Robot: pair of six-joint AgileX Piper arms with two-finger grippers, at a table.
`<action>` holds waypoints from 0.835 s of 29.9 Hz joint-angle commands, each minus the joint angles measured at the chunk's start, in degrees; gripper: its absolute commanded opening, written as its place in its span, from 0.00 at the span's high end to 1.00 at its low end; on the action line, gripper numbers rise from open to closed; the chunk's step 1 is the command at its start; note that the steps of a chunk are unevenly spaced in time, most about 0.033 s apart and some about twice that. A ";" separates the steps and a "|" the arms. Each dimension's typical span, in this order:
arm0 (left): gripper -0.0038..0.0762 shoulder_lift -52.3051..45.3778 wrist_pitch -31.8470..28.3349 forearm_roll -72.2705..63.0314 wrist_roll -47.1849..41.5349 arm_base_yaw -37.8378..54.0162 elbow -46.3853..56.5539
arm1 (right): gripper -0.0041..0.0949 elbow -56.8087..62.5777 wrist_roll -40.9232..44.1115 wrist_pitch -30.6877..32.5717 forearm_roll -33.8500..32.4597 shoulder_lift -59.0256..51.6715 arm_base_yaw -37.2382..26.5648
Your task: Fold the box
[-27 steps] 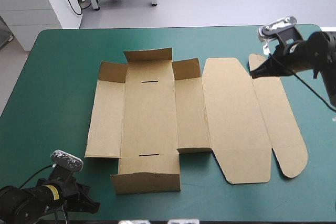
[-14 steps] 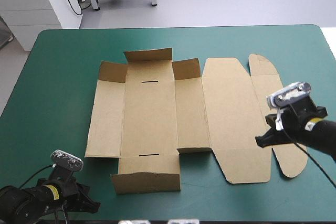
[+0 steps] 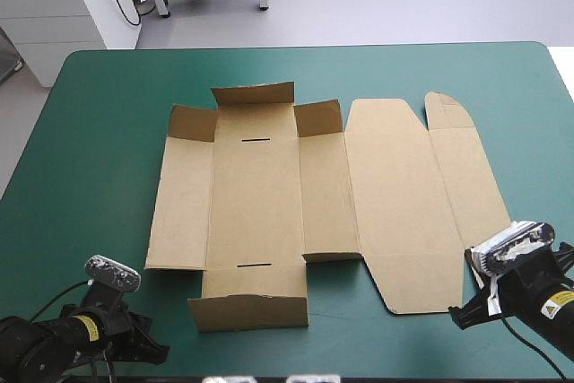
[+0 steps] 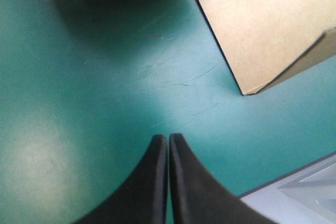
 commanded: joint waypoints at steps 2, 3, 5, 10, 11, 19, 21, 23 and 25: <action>0.96 0.23 3.71 -0.72 -0.11 -0.13 -7.76 | 0.97 0.36 -0.67 -3.48 -0.29 -1.33 -0.41; 0.96 0.23 4.74 -0.72 -0.11 -0.13 -9.24 | 0.97 0.78 -0.67 -3.59 -0.39 -1.47 -0.41; 0.96 0.23 6.73 -0.72 -0.11 -0.13 -13.18 | 0.97 1.54 -0.67 -3.48 -0.39 -1.47 -0.41; 0.96 0.23 5.31 1.21 -0.22 -0.13 -22.10 | 0.97 2.35 -0.57 -3.48 -0.01 -1.47 -0.41; 0.96 0.50 4.05 2.87 -0.65 -0.13 -23.47 | 0.97 2.35 -0.57 -3.48 -0.01 -1.47 -0.41; 0.96 8.00 1.00 18.96 -7.43 -0.13 -30.53 | 0.97 2.35 -0.57 -3.72 -0.21 -1.47 -0.41; 0.96 11.00 0.87 21.00 -7.43 -0.13 -31.50 | 0.97 2.35 -0.57 -3.72 -0.21 -1.47 -0.41; 0.96 13.77 0.43 21.83 -7.43 -0.13 -32.34 | 0.97 2.35 -0.57 -3.72 -0.21 -1.47 -0.41; 0.95 16.46 -0.12 21.81 -7.43 -0.13 -32.88 | 0.97 2.35 -0.57 -3.72 -0.21 -1.47 -0.41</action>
